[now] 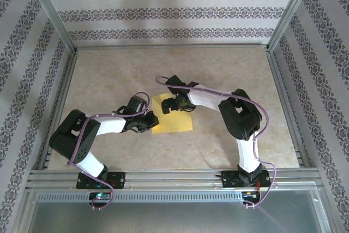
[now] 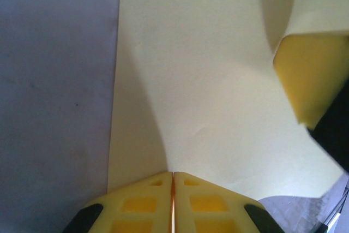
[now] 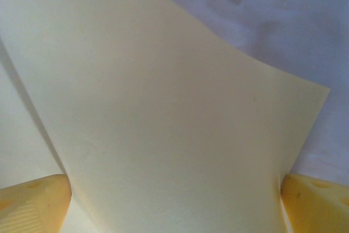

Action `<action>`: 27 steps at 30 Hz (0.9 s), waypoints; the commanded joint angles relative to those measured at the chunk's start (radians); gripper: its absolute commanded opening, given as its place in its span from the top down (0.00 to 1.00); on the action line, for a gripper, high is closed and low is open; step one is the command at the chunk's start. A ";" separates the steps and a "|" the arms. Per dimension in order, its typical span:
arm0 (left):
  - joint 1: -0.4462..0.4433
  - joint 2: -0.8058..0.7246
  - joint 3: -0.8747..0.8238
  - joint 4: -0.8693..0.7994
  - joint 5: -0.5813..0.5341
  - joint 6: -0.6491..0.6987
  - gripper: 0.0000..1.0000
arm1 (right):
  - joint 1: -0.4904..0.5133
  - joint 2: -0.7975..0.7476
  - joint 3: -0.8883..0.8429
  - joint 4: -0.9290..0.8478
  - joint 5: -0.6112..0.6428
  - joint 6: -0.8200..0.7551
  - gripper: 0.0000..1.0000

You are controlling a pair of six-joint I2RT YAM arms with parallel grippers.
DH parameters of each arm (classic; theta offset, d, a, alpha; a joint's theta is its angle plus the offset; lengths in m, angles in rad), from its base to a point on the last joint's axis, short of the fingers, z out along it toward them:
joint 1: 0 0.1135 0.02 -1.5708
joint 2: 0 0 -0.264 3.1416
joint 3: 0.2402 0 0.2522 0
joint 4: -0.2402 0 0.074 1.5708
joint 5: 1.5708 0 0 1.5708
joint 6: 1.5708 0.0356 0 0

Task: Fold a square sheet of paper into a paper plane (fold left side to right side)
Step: Pick up the square sheet of paper from the center of the table.

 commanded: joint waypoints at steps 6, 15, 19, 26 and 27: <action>-0.016 -0.004 -0.006 -0.039 -0.028 0.014 0.90 | 0.024 0.018 0.025 -0.089 -0.003 -0.032 0.09; -0.016 -0.004 -0.007 0.003 -0.019 -0.005 0.90 | 0.026 0.026 0.045 -0.106 -0.021 -0.048 0.24; -0.015 -0.006 -0.006 0.008 -0.018 -0.006 0.89 | 0.026 0.028 0.042 -0.098 -0.046 -0.042 0.33; -0.015 -0.027 -0.006 0.016 -0.016 0.000 0.84 | 0.023 0.024 0.035 -0.081 -0.077 -0.032 0.44; -0.015 -0.037 -0.006 0.014 -0.016 0.001 0.83 | 0.020 0.022 0.033 -0.076 -0.085 -0.029 0.46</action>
